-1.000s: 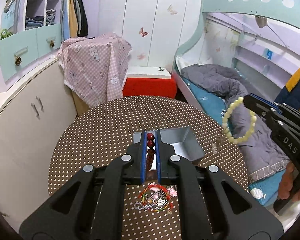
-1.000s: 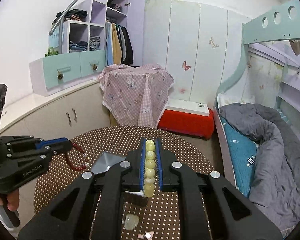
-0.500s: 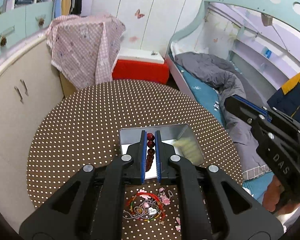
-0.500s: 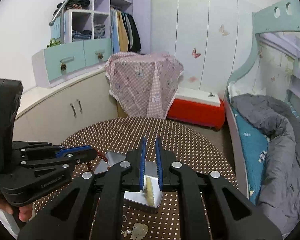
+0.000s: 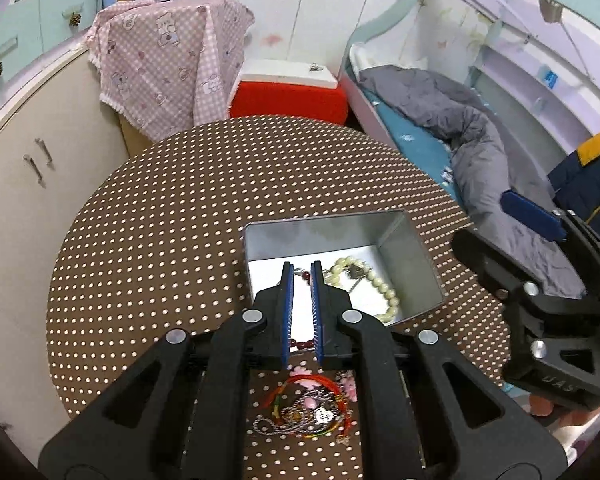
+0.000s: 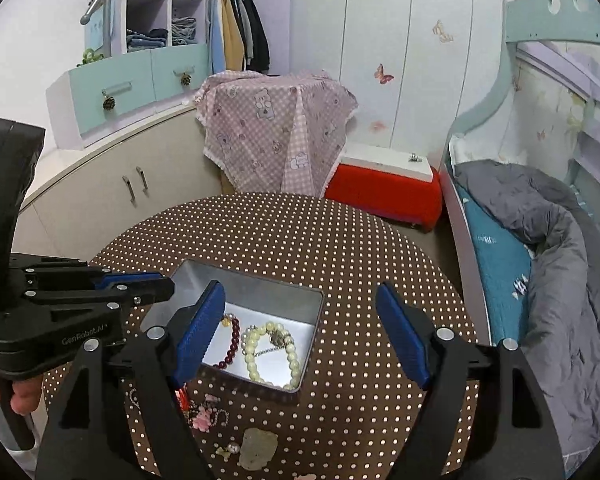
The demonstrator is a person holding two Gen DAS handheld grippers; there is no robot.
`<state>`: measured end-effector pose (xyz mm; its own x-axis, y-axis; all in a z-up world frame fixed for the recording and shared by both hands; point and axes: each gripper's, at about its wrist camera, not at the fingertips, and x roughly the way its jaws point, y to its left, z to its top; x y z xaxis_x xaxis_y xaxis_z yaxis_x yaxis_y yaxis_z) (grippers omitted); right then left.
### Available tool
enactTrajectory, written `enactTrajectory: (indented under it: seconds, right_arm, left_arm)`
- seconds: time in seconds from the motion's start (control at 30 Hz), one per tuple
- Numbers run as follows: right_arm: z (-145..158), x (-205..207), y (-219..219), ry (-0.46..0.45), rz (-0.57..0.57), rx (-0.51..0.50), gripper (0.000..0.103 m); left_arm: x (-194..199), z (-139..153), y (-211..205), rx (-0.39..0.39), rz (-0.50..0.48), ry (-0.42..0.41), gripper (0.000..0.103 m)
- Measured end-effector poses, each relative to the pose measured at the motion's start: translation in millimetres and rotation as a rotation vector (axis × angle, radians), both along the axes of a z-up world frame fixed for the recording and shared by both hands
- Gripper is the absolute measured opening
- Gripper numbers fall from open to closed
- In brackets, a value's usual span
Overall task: Organize jewelry
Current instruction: 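Open the right tool over the box while the left tool releases the red bracelet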
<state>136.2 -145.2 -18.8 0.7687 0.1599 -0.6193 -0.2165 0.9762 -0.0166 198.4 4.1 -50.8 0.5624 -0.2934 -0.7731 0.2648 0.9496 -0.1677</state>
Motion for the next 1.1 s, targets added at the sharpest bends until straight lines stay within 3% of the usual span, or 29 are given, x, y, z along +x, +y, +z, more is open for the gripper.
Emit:
enactTrajectory:
  seconds: [0.47, 0.5, 0.53, 0.57, 0.6, 0.73, 1.1]
  right_arm:
    - [-3, -2, -11, 0.023, -0.031, 0.012, 0.081]
    - [-3, -3, -11, 0.021, -0.032, 0.01, 0.082]
    - [-3, -4, -11, 0.021, -0.033, 0.009, 0.082]
    - [-3, -5, -11, 0.021, -0.033, 0.009, 0.083]
    - [-3, -6, -11, 0.022, -0.033, 0.009, 0.083]
    - [-5, -14, -13, 0.021, -0.034, 0.003, 0.085]
    - [-18, -30, -12, 0.067, -0.043, -0.001, 0.09]
  left_arm:
    - [-8, -6, -7, 0.084, -0.014, 0.038, 0.009]
    - [-9, -6, -8, 0.083, -0.018, 0.042, 0.016]
    - [-10, -6, -7, 0.079, -0.02, 0.044, 0.045]
    - [-12, -4, -5, 0.058, -0.02, 0.033, 0.064]
    - [-17, 0, -2, 0.025, -0.022, -0.001, 0.075]
    - [-27, 7, 3, 0.079, 0.003, -0.062, 0.075]
    - [-43, -19, 14, 0.108, 0.016, 0.017, 0.075]
